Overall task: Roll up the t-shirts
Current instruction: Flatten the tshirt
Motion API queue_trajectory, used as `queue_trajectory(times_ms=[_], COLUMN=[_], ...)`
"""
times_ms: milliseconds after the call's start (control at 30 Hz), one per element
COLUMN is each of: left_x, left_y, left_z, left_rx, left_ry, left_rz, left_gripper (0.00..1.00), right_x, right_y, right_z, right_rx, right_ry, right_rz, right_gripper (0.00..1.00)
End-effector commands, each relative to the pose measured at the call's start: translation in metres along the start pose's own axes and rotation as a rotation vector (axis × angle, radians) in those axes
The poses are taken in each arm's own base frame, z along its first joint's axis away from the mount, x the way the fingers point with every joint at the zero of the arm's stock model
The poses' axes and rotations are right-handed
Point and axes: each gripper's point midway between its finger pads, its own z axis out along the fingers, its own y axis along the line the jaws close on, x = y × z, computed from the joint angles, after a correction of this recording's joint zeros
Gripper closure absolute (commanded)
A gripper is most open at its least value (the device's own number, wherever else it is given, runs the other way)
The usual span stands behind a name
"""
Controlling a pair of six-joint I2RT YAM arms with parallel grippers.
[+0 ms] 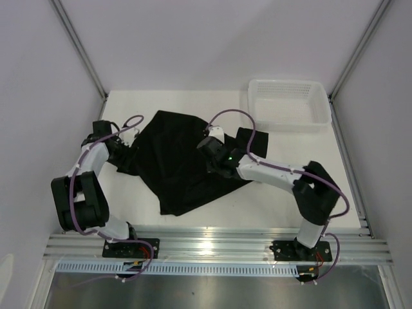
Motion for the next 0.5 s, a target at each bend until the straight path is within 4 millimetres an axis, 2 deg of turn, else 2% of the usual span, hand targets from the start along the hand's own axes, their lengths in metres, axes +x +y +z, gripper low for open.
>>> queue_trajectory(times_ms=[0,100,133,200,300,400,467], left_x=[-0.008,-0.009,0.000,-0.012,-0.013,-0.011,-0.001], left_y=[0.005,-0.002,-0.011,-0.001,-0.004,-0.020,-0.035], left_z=[-0.013,-0.020,-0.014,-0.020,-0.012,-0.005,0.000], left_rx=[-0.019,-0.015,0.005,-0.079,-0.074,-0.029,0.010], left_ry=[-0.079,-0.118,-0.106,-0.160,-0.183,-0.178,-0.175], left_rz=[0.236,0.366,0.447,0.512,0.596,0.658,0.711], left_gripper=[0.27,0.28,0.26,0.24,0.23,0.23,0.23], right_x=[-0.019,-0.006,0.002,0.008,0.011,0.014,0.018], right_y=[-0.011,-0.031,-0.040,-0.046,-0.061,-0.077,-0.091], right_z=[-0.038,-0.058,-0.065,-0.067,-0.077,-0.092,-0.104], right_rx=[-0.006,-0.007,-0.007,-0.028,-0.004,0.027,0.044], right_ry=[-0.088,-0.103,-0.112,-0.115,-0.124,-0.140,-0.154], right_rz=[0.034,0.070,0.097,0.113,0.148,0.166,0.193], right_gripper=[1.00,1.00,1.00,1.00,1.00,1.00,1.00])
